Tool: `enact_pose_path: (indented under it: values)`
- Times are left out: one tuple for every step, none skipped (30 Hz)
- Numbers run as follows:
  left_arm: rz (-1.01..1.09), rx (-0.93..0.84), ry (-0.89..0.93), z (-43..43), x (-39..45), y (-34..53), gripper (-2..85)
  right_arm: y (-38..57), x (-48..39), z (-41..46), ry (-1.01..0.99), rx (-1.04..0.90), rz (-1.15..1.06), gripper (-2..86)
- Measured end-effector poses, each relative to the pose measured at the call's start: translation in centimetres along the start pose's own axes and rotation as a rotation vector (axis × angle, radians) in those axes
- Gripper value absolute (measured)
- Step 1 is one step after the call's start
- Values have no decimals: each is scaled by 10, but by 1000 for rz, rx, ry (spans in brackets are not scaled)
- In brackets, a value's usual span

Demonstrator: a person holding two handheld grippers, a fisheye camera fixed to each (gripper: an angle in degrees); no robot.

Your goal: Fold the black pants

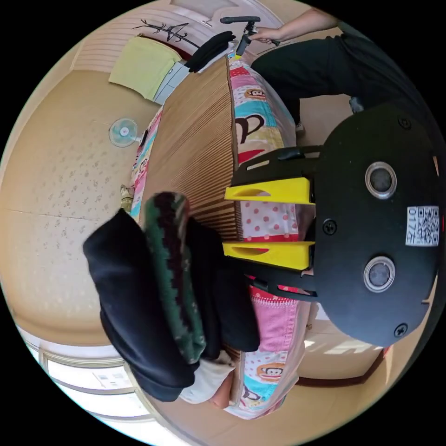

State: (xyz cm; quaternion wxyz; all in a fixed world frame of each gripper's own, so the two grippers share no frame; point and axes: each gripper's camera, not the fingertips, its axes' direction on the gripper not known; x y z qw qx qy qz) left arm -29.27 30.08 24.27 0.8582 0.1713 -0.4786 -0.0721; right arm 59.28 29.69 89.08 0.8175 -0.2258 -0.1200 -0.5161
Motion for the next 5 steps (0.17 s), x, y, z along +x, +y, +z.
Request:
enact_pose_path:
  values:
    - [-73,-65,51,15,-17,-5,133,7,3,4,-5,-11,33,112]
    - [-85,-91,134,21,-27,-13,131,10,4,5,-11,-15,43,113]
    - [-89,-91,168,24,-31,-14,131,13,2,4,-12,-14,43,114]
    - [-120,-107,197,33,-38,-14,113,14,-2,0,7,1,38,114]
    - [-150,-121,203,38,-43,-17,100,15,-3,-1,18,9,39,114]
